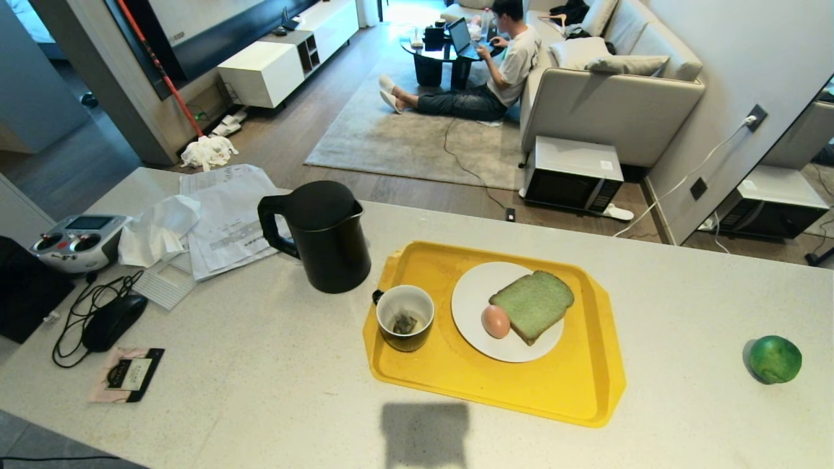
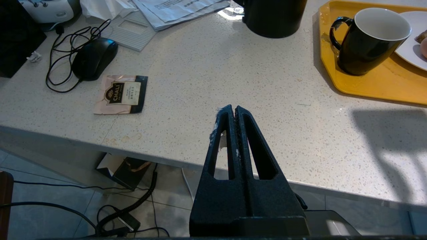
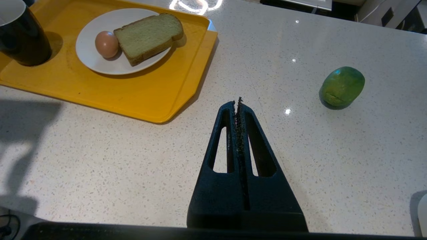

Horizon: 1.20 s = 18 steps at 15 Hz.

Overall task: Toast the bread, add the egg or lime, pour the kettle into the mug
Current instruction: Pick up the kettle

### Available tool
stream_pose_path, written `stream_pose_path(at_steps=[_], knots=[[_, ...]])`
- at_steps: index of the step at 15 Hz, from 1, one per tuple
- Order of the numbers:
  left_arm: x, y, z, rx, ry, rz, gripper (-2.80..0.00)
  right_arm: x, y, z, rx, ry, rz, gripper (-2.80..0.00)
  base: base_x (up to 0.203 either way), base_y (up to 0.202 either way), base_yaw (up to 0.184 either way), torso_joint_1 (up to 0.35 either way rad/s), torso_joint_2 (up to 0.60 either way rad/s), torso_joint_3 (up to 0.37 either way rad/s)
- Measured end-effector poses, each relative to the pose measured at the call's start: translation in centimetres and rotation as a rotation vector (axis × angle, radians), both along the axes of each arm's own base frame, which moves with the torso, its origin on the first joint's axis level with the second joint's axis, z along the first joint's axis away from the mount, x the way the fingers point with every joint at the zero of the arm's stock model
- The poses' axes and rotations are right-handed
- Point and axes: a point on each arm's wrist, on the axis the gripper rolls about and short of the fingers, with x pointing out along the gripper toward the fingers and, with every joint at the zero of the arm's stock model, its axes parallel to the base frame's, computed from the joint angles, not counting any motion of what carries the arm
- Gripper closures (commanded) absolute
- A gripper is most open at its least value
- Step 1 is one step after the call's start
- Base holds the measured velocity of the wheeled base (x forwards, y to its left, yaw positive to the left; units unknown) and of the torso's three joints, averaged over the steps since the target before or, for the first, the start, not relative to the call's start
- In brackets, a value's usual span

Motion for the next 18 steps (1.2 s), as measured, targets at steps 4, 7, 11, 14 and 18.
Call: stream_pose_path(at_steps=[4, 7, 11, 14, 18], knots=[[0.0, 0.0, 0.0, 0.0, 0.0, 0.0, 0.0, 0.0, 0.0, 0.0, 0.0, 0.0, 0.0, 0.0, 0.0, 0.0, 0.0, 0.0, 0.0, 0.0], [0.0, 0.0, 0.0, 0.0, 0.0, 0.0, 0.0, 0.0, 0.0, 0.0, 0.0, 0.0, 0.0, 0.0, 0.0, 0.0, 0.0, 0.0, 0.0, 0.0], [0.0, 0.0, 0.0, 0.0, 0.0, 0.0, 0.0, 0.0, 0.0, 0.0, 0.0, 0.0, 0.0, 0.0, 0.0, 0.0, 0.0, 0.0, 0.0, 0.0], [0.0, 0.0, 0.0, 0.0, 0.0, 0.0, 0.0, 0.0, 0.0, 0.0, 0.0, 0.0, 0.0, 0.0, 0.0, 0.0, 0.0, 0.0, 0.0, 0.0], [0.0, 0.0, 0.0, 0.0, 0.0, 0.0, 0.0, 0.0, 0.0, 0.0, 0.0, 0.0, 0.0, 0.0, 0.0, 0.0, 0.0, 0.0, 0.0, 0.0]])
